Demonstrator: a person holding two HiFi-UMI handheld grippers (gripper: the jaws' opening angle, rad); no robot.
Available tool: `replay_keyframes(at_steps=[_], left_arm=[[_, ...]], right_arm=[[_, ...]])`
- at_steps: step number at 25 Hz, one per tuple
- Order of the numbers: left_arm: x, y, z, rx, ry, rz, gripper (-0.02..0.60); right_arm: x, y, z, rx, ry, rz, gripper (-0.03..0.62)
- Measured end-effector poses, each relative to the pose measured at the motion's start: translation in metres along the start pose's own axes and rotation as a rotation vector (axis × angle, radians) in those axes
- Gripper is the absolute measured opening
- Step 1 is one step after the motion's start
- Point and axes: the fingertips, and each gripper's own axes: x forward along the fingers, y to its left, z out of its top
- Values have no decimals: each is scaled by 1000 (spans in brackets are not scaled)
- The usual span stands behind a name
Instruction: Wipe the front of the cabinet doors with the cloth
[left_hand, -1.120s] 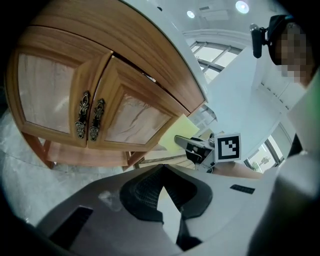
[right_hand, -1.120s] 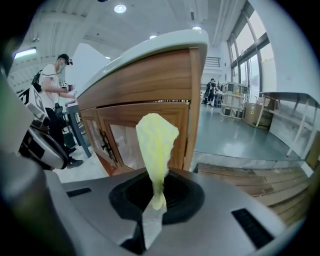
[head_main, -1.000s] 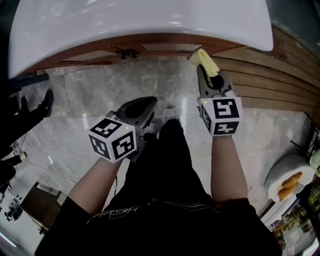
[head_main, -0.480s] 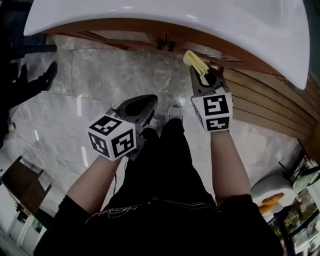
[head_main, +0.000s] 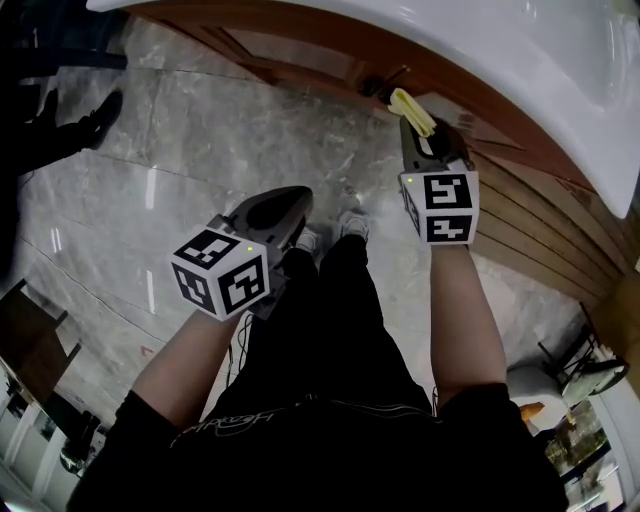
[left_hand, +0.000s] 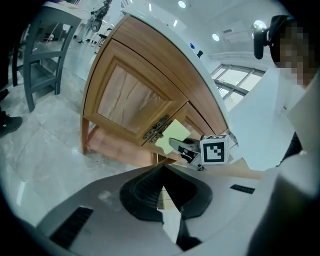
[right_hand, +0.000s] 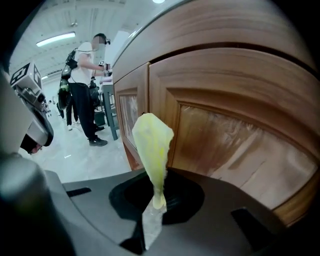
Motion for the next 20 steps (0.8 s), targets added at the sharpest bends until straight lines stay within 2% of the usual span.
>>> replay_keyframes(at_steps=[9, 20], left_arm=[[1, 4, -7, -6, 10, -4, 6], [23, -17, -12, 45, 62, -41, 6]], right_arm=[[7, -6, -5, 127, -28, -27, 40], [-8, -33, -23, 212, -49, -74, 40]])
